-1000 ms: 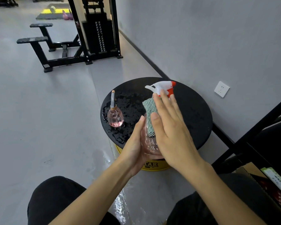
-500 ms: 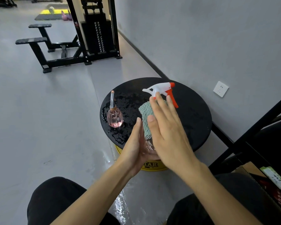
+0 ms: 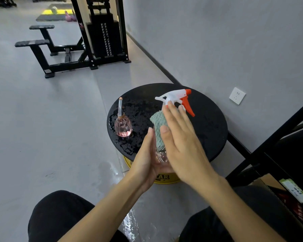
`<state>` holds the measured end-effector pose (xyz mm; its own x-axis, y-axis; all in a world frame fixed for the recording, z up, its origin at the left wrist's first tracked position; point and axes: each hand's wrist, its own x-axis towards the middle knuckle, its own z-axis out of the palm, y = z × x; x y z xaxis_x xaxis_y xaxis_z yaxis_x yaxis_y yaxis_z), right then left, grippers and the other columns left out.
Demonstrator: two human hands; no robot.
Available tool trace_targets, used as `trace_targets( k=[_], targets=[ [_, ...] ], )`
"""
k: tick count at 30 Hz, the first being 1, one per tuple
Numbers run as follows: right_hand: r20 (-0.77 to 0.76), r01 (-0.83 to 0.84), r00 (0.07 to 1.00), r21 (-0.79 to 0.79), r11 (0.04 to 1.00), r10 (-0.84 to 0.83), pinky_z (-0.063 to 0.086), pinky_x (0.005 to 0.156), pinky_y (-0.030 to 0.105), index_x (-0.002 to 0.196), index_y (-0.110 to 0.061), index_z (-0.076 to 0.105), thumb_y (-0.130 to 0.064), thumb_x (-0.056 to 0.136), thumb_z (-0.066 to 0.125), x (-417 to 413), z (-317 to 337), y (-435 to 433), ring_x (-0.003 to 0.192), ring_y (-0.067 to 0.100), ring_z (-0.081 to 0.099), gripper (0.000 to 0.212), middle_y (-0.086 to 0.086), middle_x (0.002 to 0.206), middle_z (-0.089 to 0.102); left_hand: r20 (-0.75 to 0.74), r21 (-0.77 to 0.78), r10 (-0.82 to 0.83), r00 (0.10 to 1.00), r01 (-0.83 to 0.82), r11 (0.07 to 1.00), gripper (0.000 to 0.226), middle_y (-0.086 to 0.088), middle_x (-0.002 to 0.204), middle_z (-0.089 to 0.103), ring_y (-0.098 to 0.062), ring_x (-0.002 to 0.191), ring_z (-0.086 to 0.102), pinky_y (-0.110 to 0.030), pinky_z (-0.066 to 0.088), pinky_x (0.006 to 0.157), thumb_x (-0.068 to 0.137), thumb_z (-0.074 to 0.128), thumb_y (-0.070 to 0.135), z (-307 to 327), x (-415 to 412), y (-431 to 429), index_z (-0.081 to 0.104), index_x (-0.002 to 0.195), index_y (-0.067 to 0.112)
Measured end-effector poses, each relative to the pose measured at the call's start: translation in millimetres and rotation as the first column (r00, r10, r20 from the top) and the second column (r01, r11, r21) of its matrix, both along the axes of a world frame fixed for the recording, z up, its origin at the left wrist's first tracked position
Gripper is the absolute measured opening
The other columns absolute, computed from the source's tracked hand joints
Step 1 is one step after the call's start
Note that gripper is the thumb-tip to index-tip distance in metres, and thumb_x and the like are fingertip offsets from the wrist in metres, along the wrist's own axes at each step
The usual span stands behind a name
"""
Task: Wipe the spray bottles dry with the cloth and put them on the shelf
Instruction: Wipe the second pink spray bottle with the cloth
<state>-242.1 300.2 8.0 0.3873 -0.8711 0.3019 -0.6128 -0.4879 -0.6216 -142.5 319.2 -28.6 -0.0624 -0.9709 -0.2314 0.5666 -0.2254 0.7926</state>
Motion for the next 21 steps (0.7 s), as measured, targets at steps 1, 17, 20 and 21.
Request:
trace_targets(
  k=[1, 17, 20, 21],
  targets=[
    [0.003, -0.008, 1.000, 0.020, 1.000, 0.008, 0.003, 0.122, 0.031, 0.154, -0.027, 0.013, -0.045, 0.100, 0.017, -1, 4, -5, 0.145, -0.003, -0.013, 0.057, -0.018, 0.161, 0.001, -0.007, -0.003, -0.015, 1.000, 0.015, 1.000, 0.044, 0.006, 0.109, 0.073, -0.012, 0.091, 0.072, -0.035, 0.058, 0.058, 0.100, 0.024, 0.052, -1, -1, 0, 0.061, 0.119, 0.038],
    [-0.002, -0.016, 1.000, -0.002, 1.000, 0.016, 0.003, 0.122, 0.033, 0.154, -0.027, 0.007, -0.045, 0.101, 0.016, 2, -7, -3, 0.144, -0.004, -0.016, 0.057, -0.018, 0.161, -0.002, 0.083, -0.007, 0.059, 0.995, -0.059, 0.998, 0.045, 0.006, 0.103, 0.075, -0.012, 0.087, 0.072, -0.030, 0.056, 0.055, 0.102, 0.024, 0.049, -8, -2, 0, 0.064, 0.115, 0.034],
    [0.028, -0.024, 0.999, 0.013, 1.000, 0.023, -0.002, 0.119, 0.023, 0.155, -0.027, 0.006, -0.043, 0.100, 0.018, 2, -5, -5, 0.144, -0.005, -0.016, 0.058, -0.018, 0.161, -0.004, 0.066, -0.012, 0.076, 0.995, -0.075, 0.997, 0.045, 0.008, 0.103, 0.075, -0.010, 0.085, 0.073, -0.030, 0.056, 0.054, 0.101, 0.024, 0.050, -8, -2, 0, 0.063, 0.116, 0.033],
    [0.022, -0.031, 0.999, 0.000, 1.000, 0.031, -0.003, 0.119, 0.022, 0.155, -0.027, 0.004, -0.043, 0.101, 0.018, 2, -6, 0, 0.144, -0.004, -0.017, 0.058, -0.019, 0.161, -0.005, 0.061, -0.022, 0.111, 0.992, -0.110, 0.994, 0.044, 0.010, 0.104, 0.075, -0.007, 0.088, 0.072, -0.027, 0.056, 0.056, 0.101, 0.024, 0.048, -8, -1, -2, 0.063, 0.115, 0.033]
  ],
)
